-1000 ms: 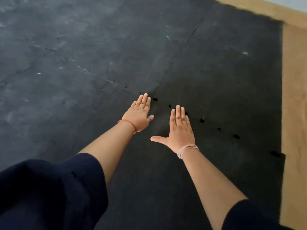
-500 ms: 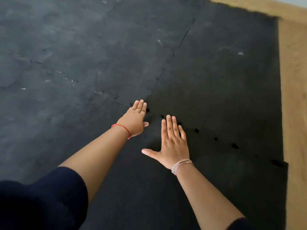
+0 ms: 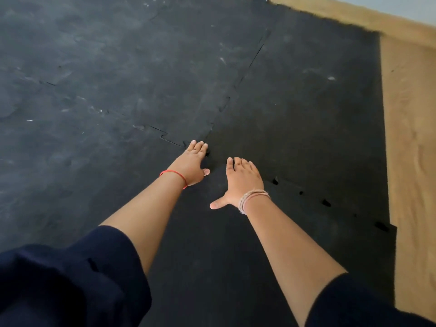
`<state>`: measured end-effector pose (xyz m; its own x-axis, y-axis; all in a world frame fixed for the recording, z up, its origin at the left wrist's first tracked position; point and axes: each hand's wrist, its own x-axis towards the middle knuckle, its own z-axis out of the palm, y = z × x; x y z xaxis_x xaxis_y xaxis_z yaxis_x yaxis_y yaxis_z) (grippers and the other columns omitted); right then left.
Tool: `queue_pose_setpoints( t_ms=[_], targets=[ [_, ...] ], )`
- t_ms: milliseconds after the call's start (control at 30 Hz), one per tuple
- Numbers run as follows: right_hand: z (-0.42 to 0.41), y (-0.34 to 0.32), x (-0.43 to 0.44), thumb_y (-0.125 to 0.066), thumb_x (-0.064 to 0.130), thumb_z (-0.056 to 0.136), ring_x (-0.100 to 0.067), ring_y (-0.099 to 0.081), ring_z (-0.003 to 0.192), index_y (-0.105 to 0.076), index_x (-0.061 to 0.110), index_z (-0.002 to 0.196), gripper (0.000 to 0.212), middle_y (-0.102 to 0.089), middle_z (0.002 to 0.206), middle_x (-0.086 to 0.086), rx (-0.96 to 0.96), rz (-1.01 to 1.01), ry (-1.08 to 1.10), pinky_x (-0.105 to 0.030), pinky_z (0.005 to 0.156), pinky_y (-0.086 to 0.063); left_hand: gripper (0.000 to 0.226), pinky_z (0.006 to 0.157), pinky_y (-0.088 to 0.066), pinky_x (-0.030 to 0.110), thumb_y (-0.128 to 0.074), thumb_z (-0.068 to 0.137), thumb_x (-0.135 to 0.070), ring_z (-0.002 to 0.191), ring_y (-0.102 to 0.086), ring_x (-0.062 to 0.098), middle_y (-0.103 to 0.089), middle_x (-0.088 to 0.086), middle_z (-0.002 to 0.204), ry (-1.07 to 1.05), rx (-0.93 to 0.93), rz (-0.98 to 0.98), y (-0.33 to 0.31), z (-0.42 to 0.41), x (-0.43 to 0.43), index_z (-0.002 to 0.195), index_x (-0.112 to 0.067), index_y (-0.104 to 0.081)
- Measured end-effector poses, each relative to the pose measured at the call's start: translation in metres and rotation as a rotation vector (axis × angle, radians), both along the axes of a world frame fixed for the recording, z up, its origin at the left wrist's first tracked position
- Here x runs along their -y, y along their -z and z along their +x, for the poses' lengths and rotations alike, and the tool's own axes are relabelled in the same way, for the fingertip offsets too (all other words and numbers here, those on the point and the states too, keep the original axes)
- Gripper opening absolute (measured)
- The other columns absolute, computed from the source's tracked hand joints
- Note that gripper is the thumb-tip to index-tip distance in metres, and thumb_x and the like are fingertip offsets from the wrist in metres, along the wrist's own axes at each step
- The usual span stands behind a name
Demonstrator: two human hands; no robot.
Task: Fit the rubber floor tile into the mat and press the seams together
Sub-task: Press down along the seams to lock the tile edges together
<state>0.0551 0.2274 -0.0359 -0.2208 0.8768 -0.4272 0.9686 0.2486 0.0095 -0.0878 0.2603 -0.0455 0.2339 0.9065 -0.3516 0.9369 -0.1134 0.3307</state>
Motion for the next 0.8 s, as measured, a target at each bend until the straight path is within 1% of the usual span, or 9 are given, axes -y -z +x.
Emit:
queue_pose_setpoints(
  t_ms=[67,133,300,400,467,533,567,667,800],
  targets=[
    [-0.005,0.0,-0.007,-0.067,0.072,0.059,-0.028,0.005,0.146,0.005,0.0,0.147,0.134,0.003,0.158,-0.016,0.038,-0.074,0.004,-0.039,0.117,-0.001,0.067,0.113,0.001,0.029,-0.042,0.095,-0.022,0.142,0.011,0.019,0.006,0.008,0.156,0.029,-0.017,0.005,0.008,0.0,-0.002,0.145,-0.007,0.0],
    [-0.008,0.001,-0.014,-0.069,0.069,0.059,-0.029,0.011,0.145,0.008,-0.002,0.146,0.136,0.011,0.157,-0.018,0.038,-0.126,0.009,-0.038,0.117,0.001,0.065,0.113,0.002,0.028,-0.039,0.096,-0.023,0.142,0.011,0.019,0.007,0.008,0.156,0.037,-0.031,0.017,0.011,-0.001,-0.005,0.145,-0.008,0.001],
    [-0.006,0.001,-0.016,-0.072,0.065,0.059,-0.029,0.017,0.144,0.014,-0.002,0.144,0.139,0.02,0.155,-0.019,-0.031,-0.184,0.025,-0.039,0.117,0.001,0.065,0.114,0.0,0.029,-0.035,0.097,-0.027,0.142,0.011,0.019,0.009,0.008,0.156,0.072,-0.114,-0.023,0.007,-0.002,-0.01,0.145,-0.008,0.004],
    [-0.006,0.0,-0.012,-0.073,0.063,0.061,-0.028,0.016,0.144,0.014,0.0,0.145,0.136,0.019,0.155,-0.017,-0.073,-0.181,0.063,-0.038,0.117,0.002,0.06,0.115,0.0,0.032,-0.027,0.099,-0.027,0.142,0.011,0.019,0.011,0.009,0.156,0.007,-0.114,0.069,0.013,0.006,0.007,0.145,-0.007,0.006],
    [0.002,0.004,0.004,-0.063,0.066,0.069,-0.027,0.016,0.144,0.012,0.003,0.146,0.125,0.017,0.156,-0.015,-0.139,-0.113,0.095,-0.037,0.116,0.003,0.059,0.115,0.002,0.032,-0.023,0.099,-0.033,0.142,0.01,0.018,0.008,0.007,0.156,-0.075,-0.063,0.174,0.023,0.007,0.035,0.145,-0.007,0.003],
    [0.012,0.01,0.027,-0.044,0.07,0.08,-0.024,0.017,0.144,0.012,0.005,0.147,0.108,0.017,0.157,-0.013,-0.15,-0.031,0.07,-0.036,0.116,0.005,0.064,0.114,0.007,0.029,-0.018,0.096,-0.045,0.141,0.013,0.013,0.008,0.004,0.156,-0.102,-0.038,0.223,0.032,0.004,0.065,0.145,-0.01,0.004],
    [0.017,0.013,0.037,-0.038,0.071,0.081,-0.023,0.017,0.144,0.012,0.006,0.147,0.105,0.018,0.157,-0.011,-0.149,-0.012,0.058,-0.036,0.116,0.006,0.068,0.113,0.009,0.028,-0.013,0.094,-0.051,0.139,0.017,0.01,0.01,0.003,0.156,-0.094,-0.06,0.227,0.034,0.002,0.075,0.145,-0.011,0.006],
    [0.019,0.016,0.04,-0.039,0.078,0.074,-0.022,0.019,0.144,0.012,0.006,0.147,0.114,0.019,0.157,-0.011,-0.163,-0.04,0.06,-0.037,0.117,0.006,0.08,0.111,0.012,0.028,0.008,0.078,-0.059,0.133,0.022,0.007,0.014,0.002,0.154,-0.092,-0.074,0.255,0.039,0.0,0.079,0.143,-0.013,0.01],
    [0.018,0.014,0.027,-0.046,0.081,0.067,-0.02,0.02,0.143,0.012,0.009,0.147,0.123,0.02,0.156,-0.007,-0.172,-0.071,0.058,-0.036,0.116,0.006,0.076,0.111,0.012,0.028,0.013,0.075,-0.058,0.133,0.024,0.009,0.023,-0.001,0.146,-0.078,-0.087,0.261,0.041,-0.001,0.073,0.138,-0.015,0.018]
  ],
)
